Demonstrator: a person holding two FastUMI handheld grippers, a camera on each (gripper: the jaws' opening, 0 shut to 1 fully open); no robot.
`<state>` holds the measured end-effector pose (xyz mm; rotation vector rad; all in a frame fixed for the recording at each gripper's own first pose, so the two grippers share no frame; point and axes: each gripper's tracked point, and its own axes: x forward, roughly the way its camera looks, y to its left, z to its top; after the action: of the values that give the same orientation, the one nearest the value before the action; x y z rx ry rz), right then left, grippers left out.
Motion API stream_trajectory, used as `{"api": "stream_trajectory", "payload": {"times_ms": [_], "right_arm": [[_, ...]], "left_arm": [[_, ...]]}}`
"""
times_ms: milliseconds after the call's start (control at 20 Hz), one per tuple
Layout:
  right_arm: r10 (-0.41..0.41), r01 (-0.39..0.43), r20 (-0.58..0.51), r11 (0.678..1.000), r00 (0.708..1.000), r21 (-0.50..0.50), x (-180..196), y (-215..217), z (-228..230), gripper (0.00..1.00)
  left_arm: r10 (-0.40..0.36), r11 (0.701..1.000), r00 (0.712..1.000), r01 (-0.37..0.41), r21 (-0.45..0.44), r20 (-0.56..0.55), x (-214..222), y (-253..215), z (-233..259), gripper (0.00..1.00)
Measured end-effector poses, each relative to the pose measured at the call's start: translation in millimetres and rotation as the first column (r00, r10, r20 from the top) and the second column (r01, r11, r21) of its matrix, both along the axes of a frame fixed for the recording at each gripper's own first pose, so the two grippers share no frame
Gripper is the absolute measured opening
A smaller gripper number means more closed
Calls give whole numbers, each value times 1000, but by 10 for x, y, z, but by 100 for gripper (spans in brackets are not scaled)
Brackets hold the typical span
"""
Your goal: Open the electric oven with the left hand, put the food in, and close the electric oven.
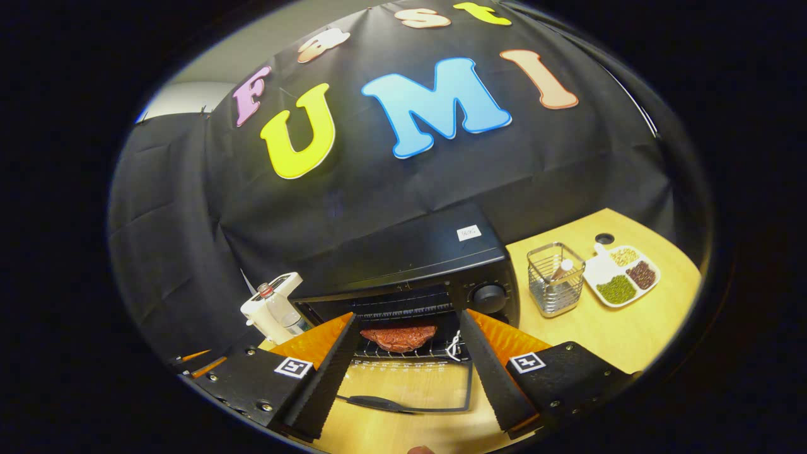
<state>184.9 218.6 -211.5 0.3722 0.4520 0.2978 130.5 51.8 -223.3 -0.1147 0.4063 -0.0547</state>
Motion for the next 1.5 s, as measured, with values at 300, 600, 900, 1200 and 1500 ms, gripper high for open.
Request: {"api": "stream_trajectory", "payload": {"times_ms": [300, 600, 900, 1200, 1500], "right_arm": [[7, 9, 114, 990, 994, -138, -385, -449, 293, 98], [-7, 45, 156, 970, 988, -241, -749, -874, 425, 98], [-74, 112, 127, 941, 989, -319, -1025, -1329, 357, 98], [-115, 161, 138, 904, 984, -396, -1170, -1669, 407, 98], [-110, 161, 145, 896, 983, -414, -1166, -1706, 438, 98]], "left_arm": [[-101, 995, 990, 101, -7, -94, -86, -587, -476, 100], [-191, 981, 945, 192, -22, -265, -161, -1099, -1154, 98], [-199, 977, 888, 210, -20, -415, -205, -1274, -1705, 98], [-172, 978, 886, 206, 33, -430, -1, -1297, -1864, 99], [-145, 983, 903, 176, 42, -405, -2, -1296, -1817, 98]]}}
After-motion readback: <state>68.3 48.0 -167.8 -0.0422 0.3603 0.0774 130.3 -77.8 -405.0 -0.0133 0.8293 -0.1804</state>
